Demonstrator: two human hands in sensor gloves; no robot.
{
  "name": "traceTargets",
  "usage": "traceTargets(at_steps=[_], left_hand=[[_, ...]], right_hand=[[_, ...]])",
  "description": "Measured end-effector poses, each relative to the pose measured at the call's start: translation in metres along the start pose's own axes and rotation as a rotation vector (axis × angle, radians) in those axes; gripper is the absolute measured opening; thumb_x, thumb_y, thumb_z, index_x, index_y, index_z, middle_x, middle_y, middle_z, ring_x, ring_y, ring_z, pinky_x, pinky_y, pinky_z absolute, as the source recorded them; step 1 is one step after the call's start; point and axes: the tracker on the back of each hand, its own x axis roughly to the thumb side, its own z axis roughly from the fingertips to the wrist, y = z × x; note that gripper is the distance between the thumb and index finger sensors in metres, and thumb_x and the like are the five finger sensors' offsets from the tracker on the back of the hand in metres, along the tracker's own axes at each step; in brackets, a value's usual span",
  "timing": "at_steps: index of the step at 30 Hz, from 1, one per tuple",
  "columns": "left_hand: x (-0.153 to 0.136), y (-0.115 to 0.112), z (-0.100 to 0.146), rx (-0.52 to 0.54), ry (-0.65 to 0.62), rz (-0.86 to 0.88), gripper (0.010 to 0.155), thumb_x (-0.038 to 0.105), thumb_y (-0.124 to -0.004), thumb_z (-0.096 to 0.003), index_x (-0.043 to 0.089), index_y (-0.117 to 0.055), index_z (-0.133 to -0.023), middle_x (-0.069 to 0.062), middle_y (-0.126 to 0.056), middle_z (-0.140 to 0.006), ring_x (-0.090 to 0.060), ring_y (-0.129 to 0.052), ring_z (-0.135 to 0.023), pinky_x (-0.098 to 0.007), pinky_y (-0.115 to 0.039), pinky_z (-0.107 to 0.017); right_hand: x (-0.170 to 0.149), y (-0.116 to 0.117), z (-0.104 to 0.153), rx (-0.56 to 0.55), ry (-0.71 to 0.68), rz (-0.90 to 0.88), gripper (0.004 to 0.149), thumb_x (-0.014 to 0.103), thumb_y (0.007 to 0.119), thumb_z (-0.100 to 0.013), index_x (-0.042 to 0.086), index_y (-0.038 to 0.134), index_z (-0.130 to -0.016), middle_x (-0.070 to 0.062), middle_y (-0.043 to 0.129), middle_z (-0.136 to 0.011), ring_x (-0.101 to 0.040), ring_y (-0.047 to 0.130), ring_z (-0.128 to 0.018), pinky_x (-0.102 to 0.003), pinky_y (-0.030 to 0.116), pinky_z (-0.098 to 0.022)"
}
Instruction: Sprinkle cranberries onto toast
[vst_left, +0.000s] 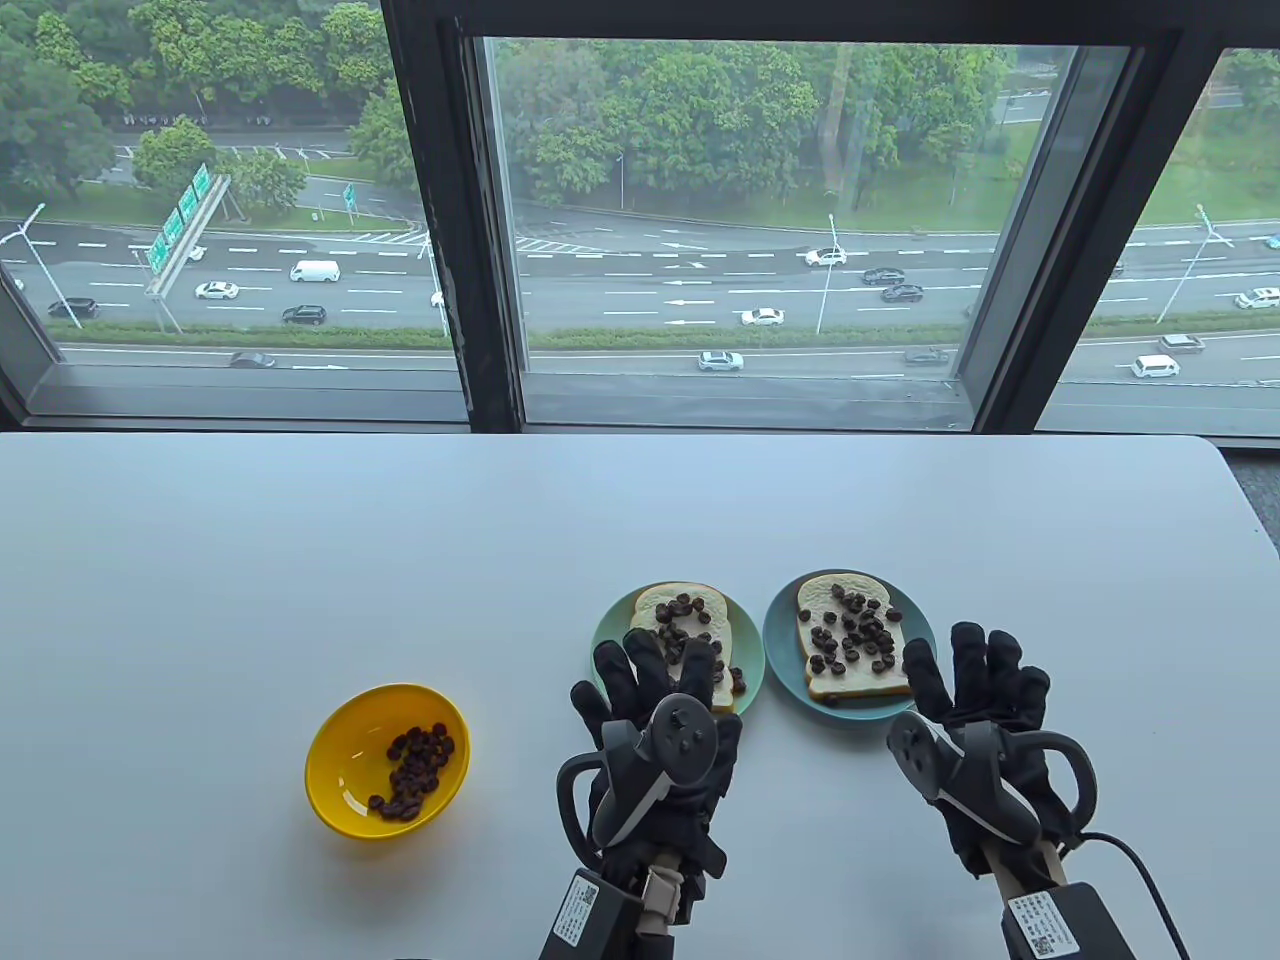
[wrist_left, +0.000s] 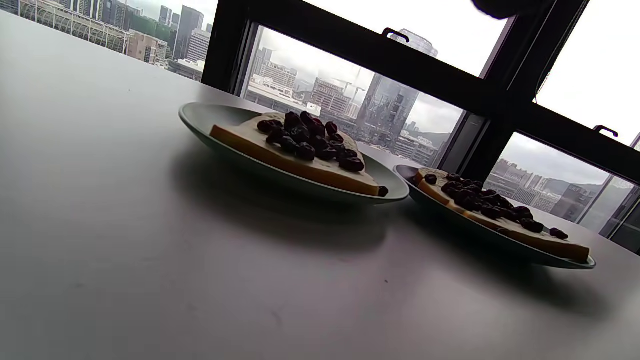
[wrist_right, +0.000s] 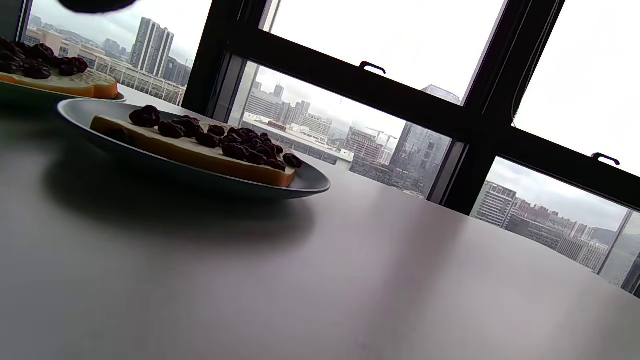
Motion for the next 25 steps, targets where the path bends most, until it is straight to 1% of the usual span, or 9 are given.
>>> traceTargets(at_steps=[3, 7, 18, 25], left_hand=[[-0.002, -0.002, -0.001, -0.017, 0.019, -0.041, 0.083, 0.071, -0.053, -0.0479, 0.056, 0.013, -0.096, -0.003, 0.033, -0.102, -0.029, 0.036, -0.090, -0.063, 0.009, -0.067], [-0.004, -0.002, -0.002, -0.032, 0.025, -0.060, 0.085, 0.077, -0.049, -0.0451, 0.054, 0.016, -0.095, -0.006, 0.035, -0.101, -0.030, 0.036, -0.090, -0.065, 0.009, -0.066], [-0.008, -0.004, -0.003, -0.057, 0.059, -0.072, 0.085, 0.077, -0.049, -0.0447, 0.053, 0.014, -0.097, -0.005, 0.033, -0.102, -0.030, 0.034, -0.091, -0.064, 0.008, -0.066], [-0.008, -0.005, -0.002, -0.062, 0.061, -0.072, 0.085, 0.077, -0.049, -0.0447, 0.053, 0.012, -0.098, -0.006, 0.032, -0.102, -0.031, 0.033, -0.091, -0.064, 0.007, -0.066]], right_hand=[[0.001, 0.005, 0.000, 0.028, -0.005, 0.053, 0.090, 0.071, 0.048, -0.036, 0.033, -0.010, -0.093, -0.022, -0.012, -0.096, -0.055, 0.007, -0.093, -0.072, 0.033, -0.065], [-0.001, 0.009, 0.000, 0.037, -0.010, 0.103, 0.090, 0.073, 0.044, -0.036, 0.033, -0.014, -0.091, -0.023, -0.014, -0.095, -0.055, 0.005, -0.092, -0.074, 0.031, -0.064], [-0.007, 0.019, 0.000, 0.085, 0.015, 0.168, 0.090, 0.072, 0.045, -0.036, 0.033, -0.013, -0.091, -0.023, -0.012, -0.095, -0.055, 0.006, -0.093, -0.074, 0.031, -0.064], [-0.006, 0.016, 0.002, 0.102, 0.009, 0.194, 0.089, 0.072, 0.046, -0.036, 0.033, -0.012, -0.092, -0.022, -0.011, -0.096, -0.055, 0.006, -0.093, -0.074, 0.030, -0.065]])
